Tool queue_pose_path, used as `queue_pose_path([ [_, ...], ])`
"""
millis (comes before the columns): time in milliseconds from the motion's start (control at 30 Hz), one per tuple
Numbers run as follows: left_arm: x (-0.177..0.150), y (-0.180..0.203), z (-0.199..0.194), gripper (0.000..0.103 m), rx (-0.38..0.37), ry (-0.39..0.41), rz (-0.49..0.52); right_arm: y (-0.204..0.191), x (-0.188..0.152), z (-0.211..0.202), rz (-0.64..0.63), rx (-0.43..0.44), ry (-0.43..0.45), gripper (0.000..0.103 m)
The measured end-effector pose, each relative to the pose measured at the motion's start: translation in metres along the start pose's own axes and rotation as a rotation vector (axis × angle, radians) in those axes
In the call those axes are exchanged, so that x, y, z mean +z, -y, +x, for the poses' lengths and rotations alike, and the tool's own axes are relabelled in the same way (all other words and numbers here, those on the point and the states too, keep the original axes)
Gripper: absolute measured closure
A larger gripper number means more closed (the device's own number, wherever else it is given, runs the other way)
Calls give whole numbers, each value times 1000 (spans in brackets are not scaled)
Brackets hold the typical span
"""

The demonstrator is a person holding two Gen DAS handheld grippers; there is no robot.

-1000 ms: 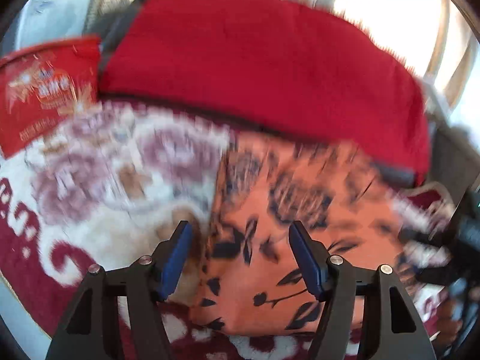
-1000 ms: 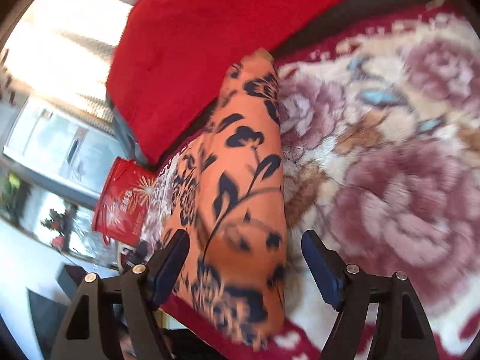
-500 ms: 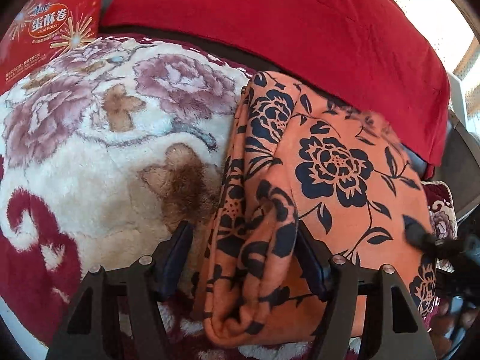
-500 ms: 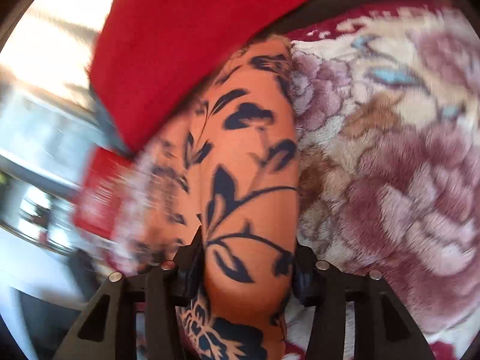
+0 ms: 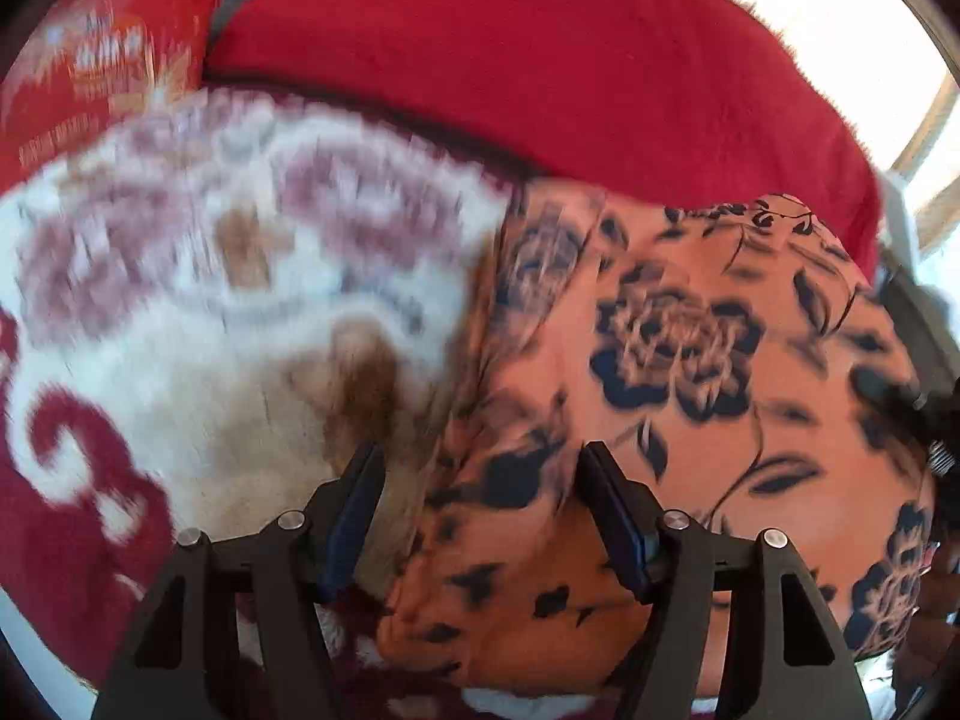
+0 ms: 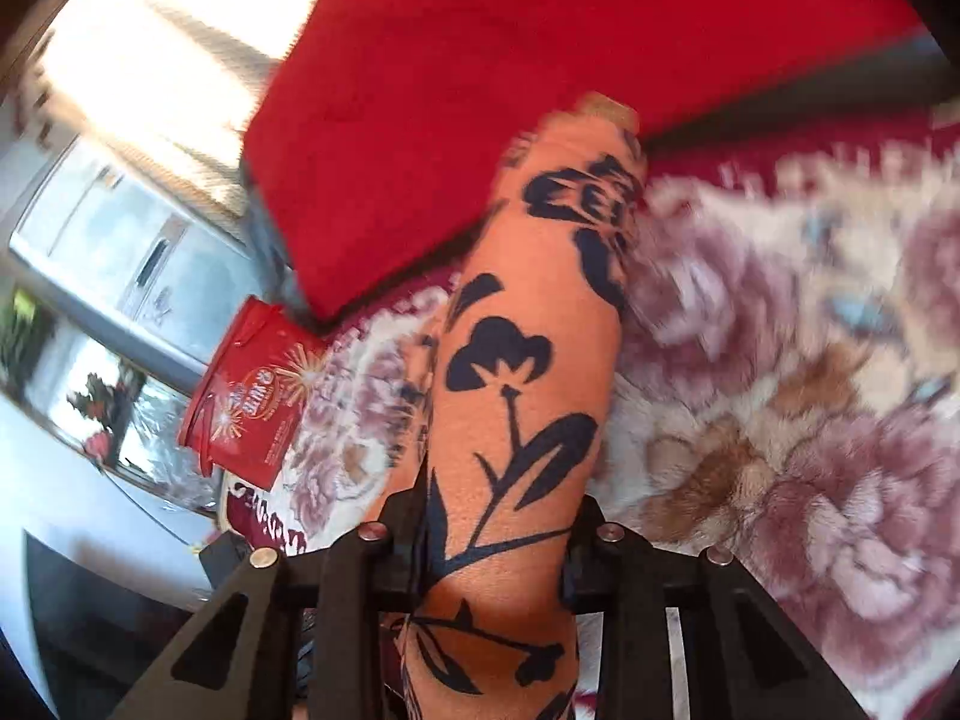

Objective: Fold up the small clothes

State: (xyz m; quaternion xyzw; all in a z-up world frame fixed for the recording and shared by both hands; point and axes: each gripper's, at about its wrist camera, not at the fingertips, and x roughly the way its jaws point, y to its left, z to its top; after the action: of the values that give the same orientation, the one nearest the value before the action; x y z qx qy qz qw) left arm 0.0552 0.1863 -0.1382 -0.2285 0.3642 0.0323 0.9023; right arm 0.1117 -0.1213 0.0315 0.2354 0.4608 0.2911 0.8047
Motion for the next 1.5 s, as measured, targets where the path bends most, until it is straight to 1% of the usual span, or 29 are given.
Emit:
queue_pose_path([
  [33,1,3,-10,34,-7,51,19,16,-1,0,44,-6,-1,71],
  [67,1,5,-14,34,-10,71,27,41,-2,3,107,-17,-16,71],
  [100,0,5,-15,33,-10,74,32,61,-5,7,156,-19,-38,70],
  [133,-1,4,-10,33,-7,38,29,81,-8,14,218,1,-73,68],
  [200,-6,-5,8,33,-6,-65,-19,108,-16,19,351,65,-81,44],
  [233,-7,-14,17,31,-28,-120,-81,112,-18,14,370,103,-48,44],
  [300,-6,-23,18,31,-56,-129,-135,110,-18,7,350,140,-10,26],
  [333,-5,-24,15,31,-58,-120,-137,107,-19,3,338,150,7,24],
  [467,-8,-21,15,31,-50,-123,-110,93,-19,16,286,134,-54,25],
  [533,-7,-22,15,31,-51,-121,-110,82,-18,23,213,61,-70,52],
  [567,-7,-23,15,31,-48,-120,-111,75,-16,21,181,29,-67,61],
  [600,-6,-23,16,31,-46,-120,-112,69,-16,18,161,11,-63,62],
  [667,-6,-23,16,31,-44,-116,-102,58,-16,21,130,-7,-52,62],
  [733,-7,-21,16,31,-40,-108,-82,59,-17,29,139,-14,-61,49],
  [767,-8,-20,16,31,-38,-105,-74,64,-16,28,171,1,-55,38],
  [833,-8,-18,16,31,-29,-103,-69,68,-9,20,205,60,-9,37],
  [900,-8,-16,15,31,-18,-97,-52,74,1,20,253,74,18,33],
  [967,-7,-15,15,31,-18,-99,-49,84,14,31,319,96,5,33],
  [1000,-7,-14,15,31,-17,-99,-46,89,23,43,341,99,-32,41],
  [1033,-6,-14,16,31,-16,-100,-45,86,32,55,314,58,-72,54],
  [1067,-6,-15,17,31,-18,-101,-47,73,39,56,241,6,-71,65],
  [1100,-6,-15,16,31,-17,-102,-47,55,43,53,166,-37,-56,69],
  [1167,-7,-15,17,31,-11,-98,-39,24,44,42,48,-95,8,70],
  [1233,-6,-13,18,31,-6,-99,-33,19,42,50,-7,-190,5,70],
  [1267,-7,-12,19,31,-2,-100,-29,24,39,60,1,-202,-17,64],
  [1333,-8,-11,19,31,5,-100,-23,32,37,63,68,-129,-3,54],
  [1367,-8,-10,19,31,7,-97,-19,36,38,61,101,-86,10,39],
  [1400,-8,-9,18,31,10,-94,-9,39,40,57,130,-51,35,31],
  [1500,-8,-8,19,31,16,-94,4,47,56,67,200,-12,35,29],
])
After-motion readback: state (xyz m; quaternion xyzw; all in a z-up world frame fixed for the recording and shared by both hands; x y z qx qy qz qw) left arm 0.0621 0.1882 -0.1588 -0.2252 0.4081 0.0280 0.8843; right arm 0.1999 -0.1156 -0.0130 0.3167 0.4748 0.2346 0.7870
